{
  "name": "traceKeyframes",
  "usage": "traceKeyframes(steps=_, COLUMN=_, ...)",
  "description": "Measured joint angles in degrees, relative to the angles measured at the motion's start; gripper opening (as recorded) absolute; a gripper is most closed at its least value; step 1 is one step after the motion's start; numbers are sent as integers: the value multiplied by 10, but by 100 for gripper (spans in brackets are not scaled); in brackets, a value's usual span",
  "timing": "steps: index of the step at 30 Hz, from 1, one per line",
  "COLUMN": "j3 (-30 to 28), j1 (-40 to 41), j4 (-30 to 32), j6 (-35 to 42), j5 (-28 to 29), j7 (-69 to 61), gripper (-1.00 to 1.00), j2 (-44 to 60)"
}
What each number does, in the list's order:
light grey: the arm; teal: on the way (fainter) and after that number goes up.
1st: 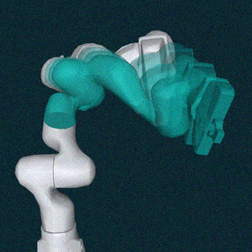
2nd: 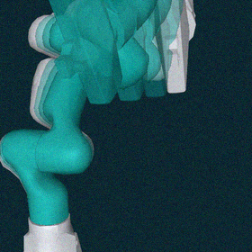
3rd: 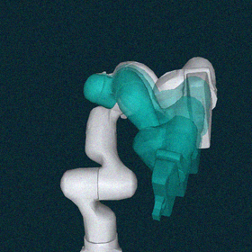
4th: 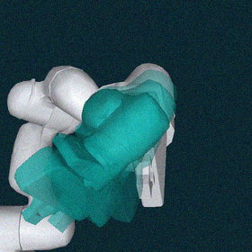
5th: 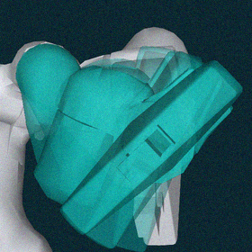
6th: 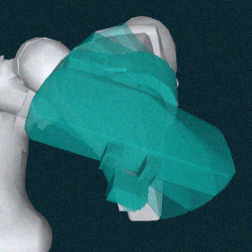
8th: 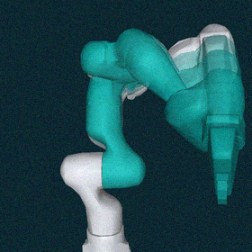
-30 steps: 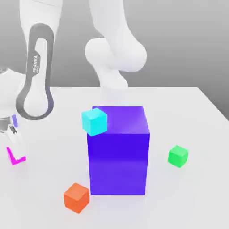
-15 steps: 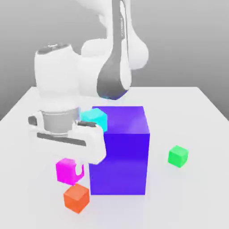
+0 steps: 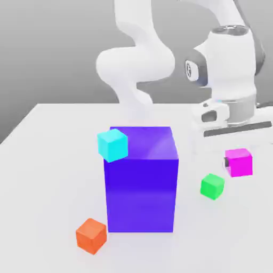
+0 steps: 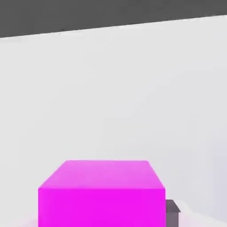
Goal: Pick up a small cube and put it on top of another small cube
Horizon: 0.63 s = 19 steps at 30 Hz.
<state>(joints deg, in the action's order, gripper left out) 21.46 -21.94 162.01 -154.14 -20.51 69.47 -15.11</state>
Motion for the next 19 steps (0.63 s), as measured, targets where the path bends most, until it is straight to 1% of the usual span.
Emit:
traceKeyframes(steps=2, j3=39, j1=-24, j4=29, j6=7, j5=-2, j7=46, gripper=-100, j2=-19)
traceKeyframes(steps=4, j3=61, j1=-16, j4=64, j6=13, j5=9, j7=91, gripper=-100, j2=-29)
traceKeyframes(steps=5, j3=71, j1=-3, j4=72, j6=8, j5=24, j7=110, gripper=-100, j2=-23)
traceKeyframes(steps=11, j3=120, j1=82, j4=78, j6=-61, j5=152, j7=206, gripper=-100, j2=57)
traceKeyframes(steps=14, j3=132, j1=111, j4=77, j6=-101, j5=215, j7=249, gripper=-100, j2=101)
traceKeyframes(steps=16, j3=131, j1=120, j4=77, j6=-129, j5=245, j7=269, gripper=-100, j2=130)
traceKeyframes(steps=17, j3=130, j1=120, j4=77, j6=-143, j5=252, j7=274, gripper=-100, j2=143)
traceKeyframes(steps=18, j3=130, j1=121, j4=78, j6=-156, j5=252, j7=274, gripper=100, j2=154)
traceKeyframes(steps=19, j3=130, j1=119, j4=78, j6=-156, j5=252, j7=274, gripper=100, j2=154)
